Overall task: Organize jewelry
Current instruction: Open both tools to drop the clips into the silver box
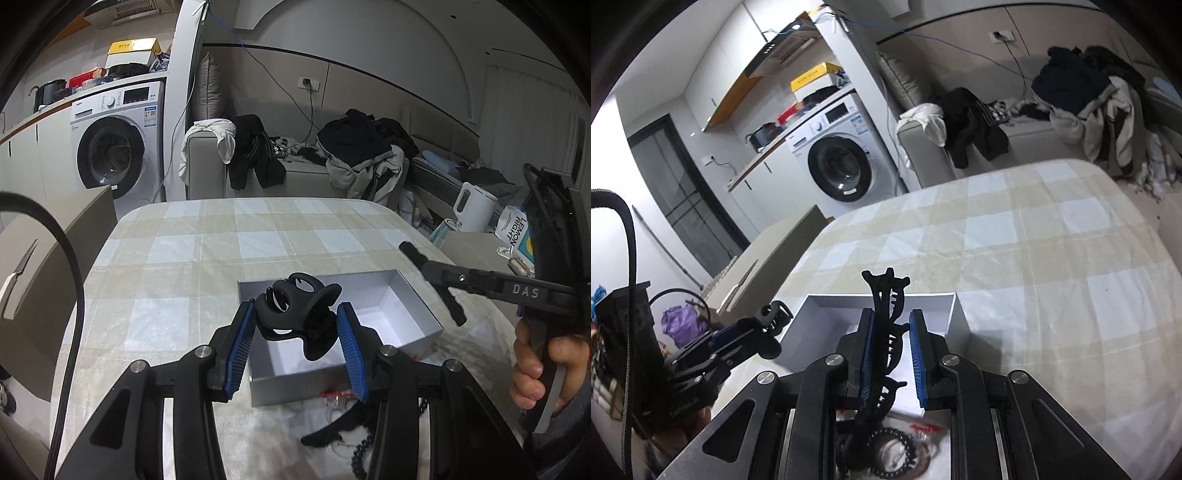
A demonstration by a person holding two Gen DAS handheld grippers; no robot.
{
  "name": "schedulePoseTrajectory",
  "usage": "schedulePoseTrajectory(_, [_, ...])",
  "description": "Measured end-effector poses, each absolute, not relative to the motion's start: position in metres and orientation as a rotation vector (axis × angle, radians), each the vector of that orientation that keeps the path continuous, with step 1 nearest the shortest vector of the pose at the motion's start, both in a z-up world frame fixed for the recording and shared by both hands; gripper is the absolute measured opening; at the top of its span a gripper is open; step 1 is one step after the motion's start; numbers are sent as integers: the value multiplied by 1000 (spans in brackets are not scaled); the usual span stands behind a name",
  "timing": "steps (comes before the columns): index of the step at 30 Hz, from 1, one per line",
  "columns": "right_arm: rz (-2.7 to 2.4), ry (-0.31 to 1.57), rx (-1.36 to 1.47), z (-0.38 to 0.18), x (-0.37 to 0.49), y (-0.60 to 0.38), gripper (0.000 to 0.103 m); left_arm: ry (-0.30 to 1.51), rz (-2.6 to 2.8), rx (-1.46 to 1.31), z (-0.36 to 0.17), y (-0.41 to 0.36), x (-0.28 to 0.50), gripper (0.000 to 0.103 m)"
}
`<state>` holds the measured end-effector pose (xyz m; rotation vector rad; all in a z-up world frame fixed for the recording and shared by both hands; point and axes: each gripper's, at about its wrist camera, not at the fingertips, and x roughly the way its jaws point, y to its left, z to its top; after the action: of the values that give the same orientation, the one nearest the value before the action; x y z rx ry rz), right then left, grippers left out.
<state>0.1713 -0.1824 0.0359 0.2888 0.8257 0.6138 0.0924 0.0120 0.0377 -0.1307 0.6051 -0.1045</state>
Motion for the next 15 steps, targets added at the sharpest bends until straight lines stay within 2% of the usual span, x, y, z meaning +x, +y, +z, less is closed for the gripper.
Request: schedulePoseTrajectory(15, [580,832,229,22,176,-166,17,669,-92,-104,21,-4,106,40])
